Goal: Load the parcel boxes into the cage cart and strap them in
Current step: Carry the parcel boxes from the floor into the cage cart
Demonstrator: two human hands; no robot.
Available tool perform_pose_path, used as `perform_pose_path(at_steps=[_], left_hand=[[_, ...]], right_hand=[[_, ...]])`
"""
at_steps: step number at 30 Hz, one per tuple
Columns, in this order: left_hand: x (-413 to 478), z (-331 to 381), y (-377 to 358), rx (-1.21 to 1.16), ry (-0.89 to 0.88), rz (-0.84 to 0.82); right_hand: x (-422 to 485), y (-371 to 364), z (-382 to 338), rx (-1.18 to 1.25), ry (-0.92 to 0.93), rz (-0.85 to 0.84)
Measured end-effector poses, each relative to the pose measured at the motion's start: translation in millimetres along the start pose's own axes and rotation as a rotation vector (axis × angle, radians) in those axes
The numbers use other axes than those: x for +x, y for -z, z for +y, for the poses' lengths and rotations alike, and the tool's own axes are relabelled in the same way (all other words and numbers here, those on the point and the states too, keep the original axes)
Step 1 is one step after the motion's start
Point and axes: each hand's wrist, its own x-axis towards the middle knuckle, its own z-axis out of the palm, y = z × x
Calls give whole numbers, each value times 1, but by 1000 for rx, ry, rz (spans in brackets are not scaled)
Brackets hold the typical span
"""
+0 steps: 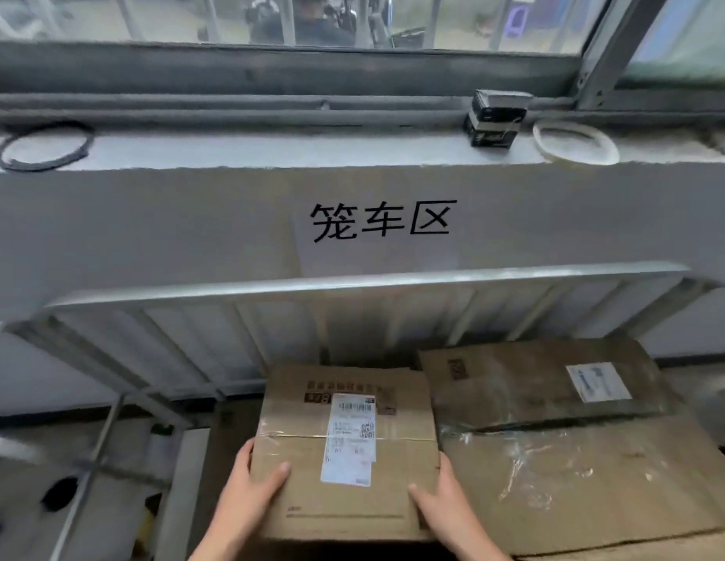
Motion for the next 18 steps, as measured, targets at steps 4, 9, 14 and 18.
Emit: perform_pose_path(at_steps=[4,9,14,18], left_hand=[[6,-25,-18,28,89,4],[8,-38,-29,92,136,-37],[12,-41,-30,136,212,-63],[6,-42,-29,175,234,-92]], right_hand=[[16,-5,10,-117,-64,-27],[24,-10,8,-363,-133,-52],[18,-23,9,-496,-53,-18],[11,-25,9,-582,-13,-67]])
